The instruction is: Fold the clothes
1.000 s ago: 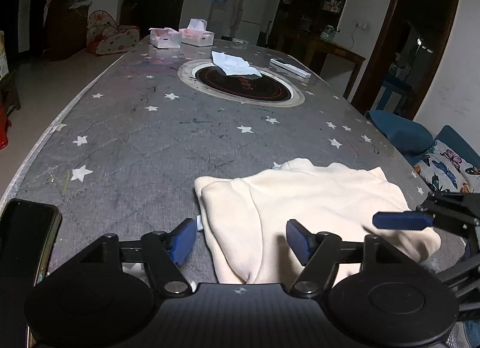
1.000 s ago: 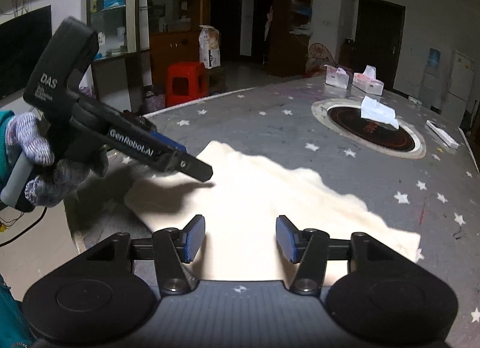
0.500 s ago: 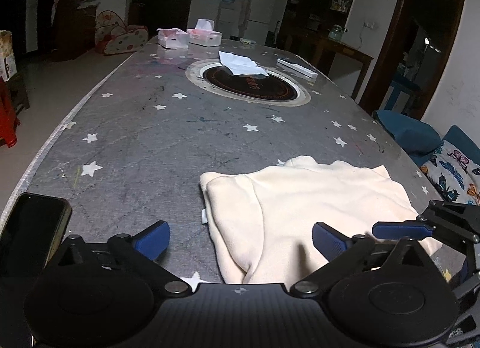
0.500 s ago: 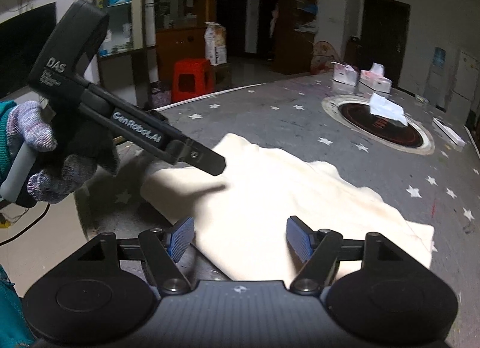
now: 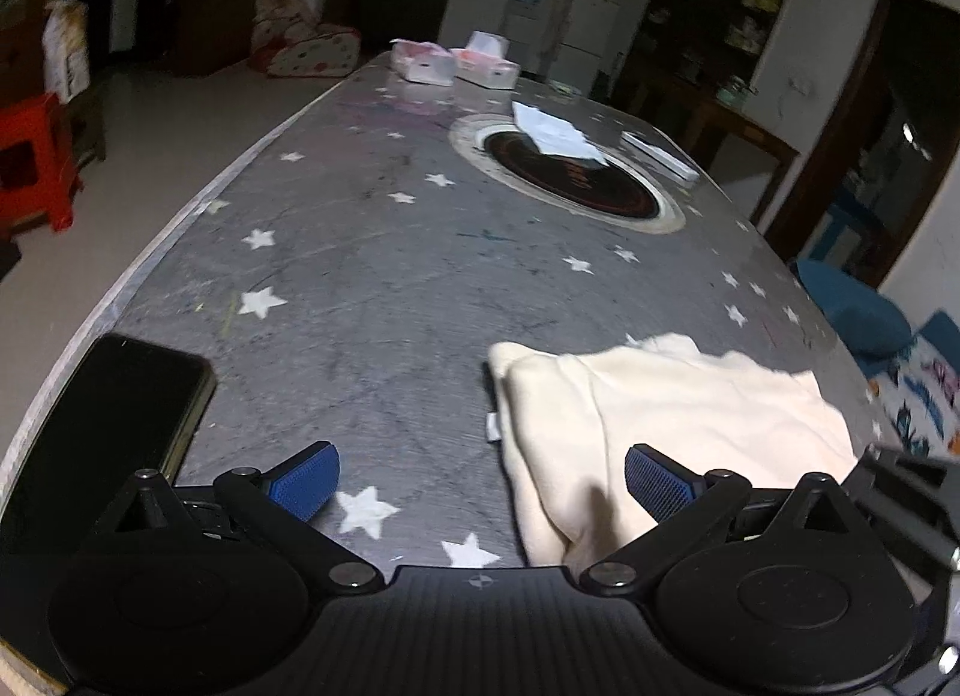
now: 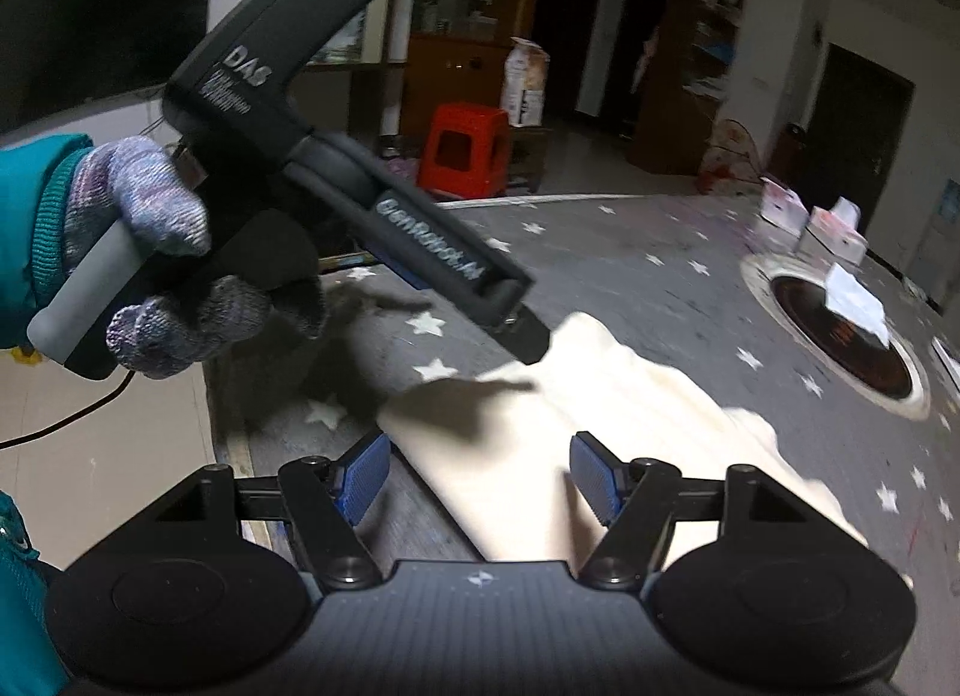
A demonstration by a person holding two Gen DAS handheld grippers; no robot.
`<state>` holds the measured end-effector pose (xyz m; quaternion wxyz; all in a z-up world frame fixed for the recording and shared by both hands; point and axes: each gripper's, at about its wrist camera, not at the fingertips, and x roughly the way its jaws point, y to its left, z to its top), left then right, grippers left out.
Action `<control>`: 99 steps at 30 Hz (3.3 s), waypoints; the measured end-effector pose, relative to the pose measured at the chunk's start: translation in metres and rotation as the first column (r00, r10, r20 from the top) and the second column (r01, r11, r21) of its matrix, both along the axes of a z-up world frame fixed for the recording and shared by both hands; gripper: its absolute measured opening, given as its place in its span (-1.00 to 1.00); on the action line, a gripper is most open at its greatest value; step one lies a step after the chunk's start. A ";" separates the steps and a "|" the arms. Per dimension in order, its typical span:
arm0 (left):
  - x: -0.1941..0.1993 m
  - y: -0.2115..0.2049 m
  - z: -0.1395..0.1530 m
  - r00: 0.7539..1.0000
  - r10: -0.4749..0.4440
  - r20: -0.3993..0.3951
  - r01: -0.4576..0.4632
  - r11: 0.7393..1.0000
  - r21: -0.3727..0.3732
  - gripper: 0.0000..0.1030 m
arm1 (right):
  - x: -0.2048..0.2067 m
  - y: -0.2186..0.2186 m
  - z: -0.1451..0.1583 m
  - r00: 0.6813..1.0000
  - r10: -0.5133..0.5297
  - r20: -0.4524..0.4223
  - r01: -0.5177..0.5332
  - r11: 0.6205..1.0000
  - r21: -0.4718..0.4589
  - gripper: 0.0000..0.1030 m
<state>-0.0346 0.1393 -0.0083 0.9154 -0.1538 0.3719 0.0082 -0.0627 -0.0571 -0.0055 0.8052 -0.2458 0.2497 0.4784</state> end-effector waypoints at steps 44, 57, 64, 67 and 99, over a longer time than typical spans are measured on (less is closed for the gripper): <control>0.031 0.006 -0.041 0.986 -0.025 -0.163 -0.080 0.796 -0.600 -0.59 | 0.041 -0.074 0.021 0.959 -0.237 -0.156 0.263 0.949 0.175 -0.58; 0.034 0.001 -0.034 0.988 -0.030 -0.152 -0.055 0.849 -0.525 -0.59 | 0.126 -0.173 -0.017 0.758 -0.595 -0.266 0.642 0.753 0.145 -0.16; 0.039 -0.004 -0.030 0.988 -0.039 -0.147 -0.038 0.874 -0.484 -0.59 | 0.131 -0.173 -0.030 0.750 -0.560 -0.351 0.641 0.746 0.179 -0.52; 0.041 -0.009 -0.025 0.989 -0.049 -0.143 -0.020 0.894 -0.447 -0.60 | 0.126 -0.173 -0.026 0.757 -0.558 -0.340 0.638 0.744 0.198 -0.76; 0.137 -0.157 0.023 0.943 -0.330 -0.040 0.298 0.893 -0.336 -0.74 | 0.128 -0.272 0.054 0.637 -0.769 -0.063 0.755 0.605 0.252 -0.81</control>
